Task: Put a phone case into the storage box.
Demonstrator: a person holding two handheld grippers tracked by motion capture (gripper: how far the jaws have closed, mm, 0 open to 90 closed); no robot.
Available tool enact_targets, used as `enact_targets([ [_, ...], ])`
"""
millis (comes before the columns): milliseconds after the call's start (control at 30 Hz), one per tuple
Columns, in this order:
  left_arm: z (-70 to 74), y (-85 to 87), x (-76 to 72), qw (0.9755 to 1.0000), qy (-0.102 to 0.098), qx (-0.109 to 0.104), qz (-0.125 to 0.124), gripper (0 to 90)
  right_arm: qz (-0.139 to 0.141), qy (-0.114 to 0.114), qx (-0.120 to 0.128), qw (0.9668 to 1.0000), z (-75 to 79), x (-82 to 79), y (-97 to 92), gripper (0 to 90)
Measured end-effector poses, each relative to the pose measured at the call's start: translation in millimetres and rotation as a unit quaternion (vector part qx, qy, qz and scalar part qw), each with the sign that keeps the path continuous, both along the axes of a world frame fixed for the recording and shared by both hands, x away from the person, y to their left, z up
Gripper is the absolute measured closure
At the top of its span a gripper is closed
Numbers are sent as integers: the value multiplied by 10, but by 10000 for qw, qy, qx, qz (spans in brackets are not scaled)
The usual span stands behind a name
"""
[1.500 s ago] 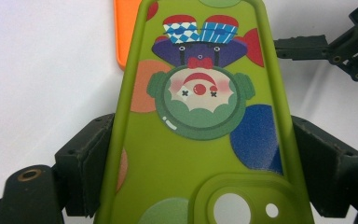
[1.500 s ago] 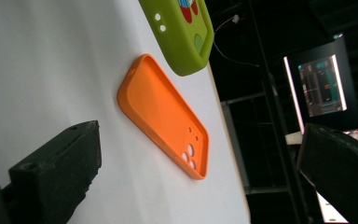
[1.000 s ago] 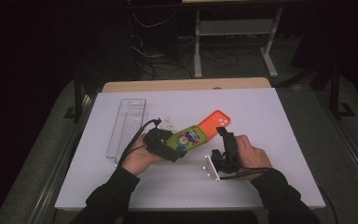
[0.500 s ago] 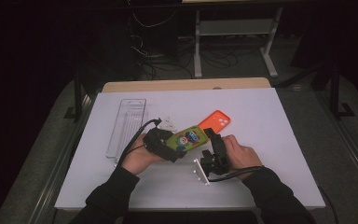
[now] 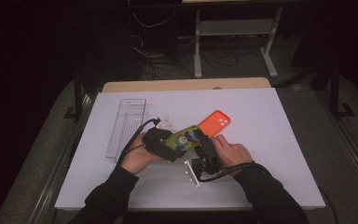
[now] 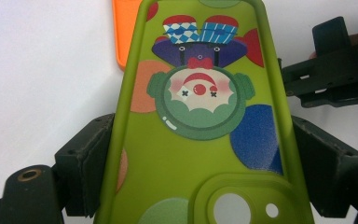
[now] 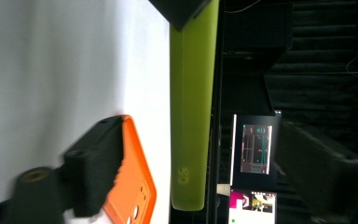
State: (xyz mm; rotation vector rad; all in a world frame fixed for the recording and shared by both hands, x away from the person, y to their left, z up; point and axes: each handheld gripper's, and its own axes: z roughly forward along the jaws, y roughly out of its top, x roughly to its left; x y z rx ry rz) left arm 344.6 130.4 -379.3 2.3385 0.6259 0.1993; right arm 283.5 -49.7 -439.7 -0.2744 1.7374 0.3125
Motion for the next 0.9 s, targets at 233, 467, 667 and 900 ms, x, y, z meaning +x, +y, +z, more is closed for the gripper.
enact_targets([
  [233,-6,-6,-6,10000,-2,-23,-19,153,-11,140,103,9998,-38,-64,17,397],
  [467,-4,-7,-10,10000,-36,27,-47,153,74,157,79,9998,-74,-85,25,582],
  [667,-7,-13,-11,10000,-25,11,-71,153,128,131,-32,9998,-66,-104,24,670],
  [900,-15,-29,-13,9999,-13,46,-108,153,185,70,-10,9998,-65,-112,19,734],
])
